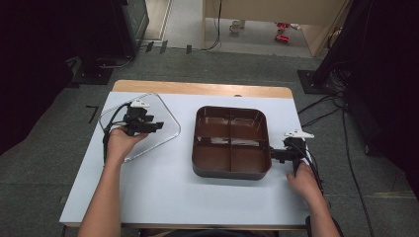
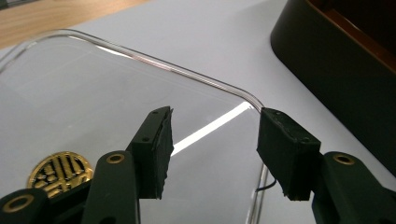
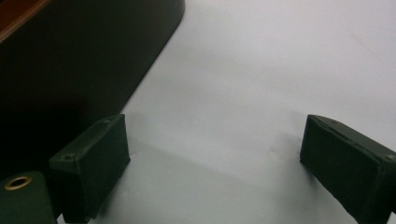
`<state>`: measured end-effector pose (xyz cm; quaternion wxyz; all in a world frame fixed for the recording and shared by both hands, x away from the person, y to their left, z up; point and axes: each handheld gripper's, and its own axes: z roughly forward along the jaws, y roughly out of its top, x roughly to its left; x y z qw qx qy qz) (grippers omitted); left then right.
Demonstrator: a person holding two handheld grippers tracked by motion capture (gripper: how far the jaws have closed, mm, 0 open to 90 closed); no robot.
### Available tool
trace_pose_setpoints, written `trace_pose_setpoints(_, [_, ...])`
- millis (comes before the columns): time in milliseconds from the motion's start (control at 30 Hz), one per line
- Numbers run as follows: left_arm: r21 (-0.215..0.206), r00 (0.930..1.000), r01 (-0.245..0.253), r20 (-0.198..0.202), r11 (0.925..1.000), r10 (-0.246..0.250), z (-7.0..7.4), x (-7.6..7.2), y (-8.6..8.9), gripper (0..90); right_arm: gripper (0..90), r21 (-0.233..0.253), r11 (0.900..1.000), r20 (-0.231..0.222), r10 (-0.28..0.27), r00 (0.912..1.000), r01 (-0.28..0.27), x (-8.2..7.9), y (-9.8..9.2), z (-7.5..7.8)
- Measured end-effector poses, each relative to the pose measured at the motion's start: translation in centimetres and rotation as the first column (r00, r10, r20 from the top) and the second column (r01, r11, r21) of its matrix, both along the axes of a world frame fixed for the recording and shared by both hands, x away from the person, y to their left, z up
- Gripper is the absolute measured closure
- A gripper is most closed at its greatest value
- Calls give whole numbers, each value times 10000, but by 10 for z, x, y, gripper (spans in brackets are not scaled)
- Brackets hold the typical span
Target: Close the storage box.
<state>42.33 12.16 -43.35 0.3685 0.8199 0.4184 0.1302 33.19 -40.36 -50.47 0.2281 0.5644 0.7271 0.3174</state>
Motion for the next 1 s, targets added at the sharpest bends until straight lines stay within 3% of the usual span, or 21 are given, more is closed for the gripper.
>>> trace_pose_setpoints(400, [173,9929,-1142,361,9933,1135,-5,18,32,452,74,-9,10000,11,4,10000,-4,0,0,0])
trace_pose_setpoints(700, [239,9863,-1638,210,9862,1633,-16,27,47,441,75,-24,10000,15,3,10000,-3,0,0,0])
trace_pose_setpoints(833, [61,9832,-1823,150,9832,1822,-25,27,55,438,74,-30,10000,18,5,10000,-5,0,0,0])
trace_pose_setpoints(1000, [233,9817,-1904,-61,9814,1906,-35,28,57,454,74,-39,10000,25,4,10000,-4,0,0,0])
